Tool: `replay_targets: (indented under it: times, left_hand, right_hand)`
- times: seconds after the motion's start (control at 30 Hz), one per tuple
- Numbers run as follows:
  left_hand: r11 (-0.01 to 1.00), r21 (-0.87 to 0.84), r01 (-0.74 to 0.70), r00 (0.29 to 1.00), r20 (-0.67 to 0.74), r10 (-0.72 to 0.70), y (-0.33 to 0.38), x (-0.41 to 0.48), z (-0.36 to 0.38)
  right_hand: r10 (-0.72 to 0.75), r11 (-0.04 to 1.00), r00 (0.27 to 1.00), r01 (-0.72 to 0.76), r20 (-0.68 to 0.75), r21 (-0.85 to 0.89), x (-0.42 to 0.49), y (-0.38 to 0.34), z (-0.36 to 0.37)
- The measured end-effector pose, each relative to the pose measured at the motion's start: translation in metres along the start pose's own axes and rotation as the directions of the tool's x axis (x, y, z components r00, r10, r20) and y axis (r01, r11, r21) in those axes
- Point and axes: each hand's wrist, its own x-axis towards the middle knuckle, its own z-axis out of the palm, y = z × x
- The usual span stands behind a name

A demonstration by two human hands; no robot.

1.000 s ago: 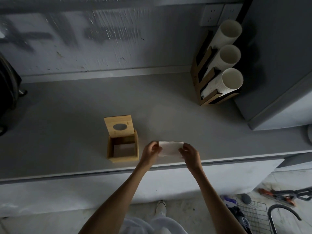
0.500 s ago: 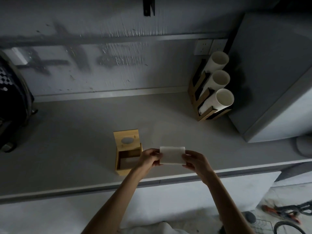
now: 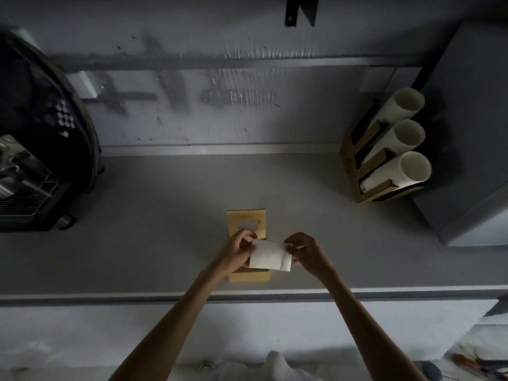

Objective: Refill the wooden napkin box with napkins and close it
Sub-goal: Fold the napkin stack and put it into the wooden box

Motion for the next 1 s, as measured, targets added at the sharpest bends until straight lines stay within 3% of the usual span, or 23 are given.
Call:
replay_targets:
  times: [0.1,0.2,0.4,0.53,0.77,1.0]
  left_hand:
    - [0.958,0.271,-0.092,0.991,-0.069,0.114,-0.011,0.008,-0.027]
    - [0.914,0.399,-0.068,0.987,-0.110,0.122,-0.026,0.017,-0.037]
    - [0.887,0.462,-0.011,0.986,-0.141,0.086,-0.054,0.027,-0.033]
    - [0.825,0.565,-0.013,0.986,-0.128,0.103,-0.063,0.033,-0.034]
    - [0.761,0.643,0.082,0.989,0.040,-0.140,-0.053,0.043,-0.034]
    - [0.752,0.646,0.130,0.978,0.040,-0.204,-0.048,0.044,-0.017]
  right_hand:
    - [-0.097,0.985,0.995,0.093,-0.020,-0.148,0.015,-0.022,0.029]
    - [-0.137,0.943,0.990,0.122,-0.028,-0.311,0.023,-0.029,0.052]
    - [-0.138,0.888,0.988,0.094,-0.065,-0.451,0.017,-0.023,0.070]
    - [-0.114,0.841,0.993,0.095,-0.002,-0.533,0.020,-0.022,0.073]
    - [-0.046,0.727,0.988,0.134,0.146,-0.673,0.032,-0.031,0.069]
    - [-0.046,0.503,0.973,0.216,0.224,-0.837,0.036,-0.032,0.096]
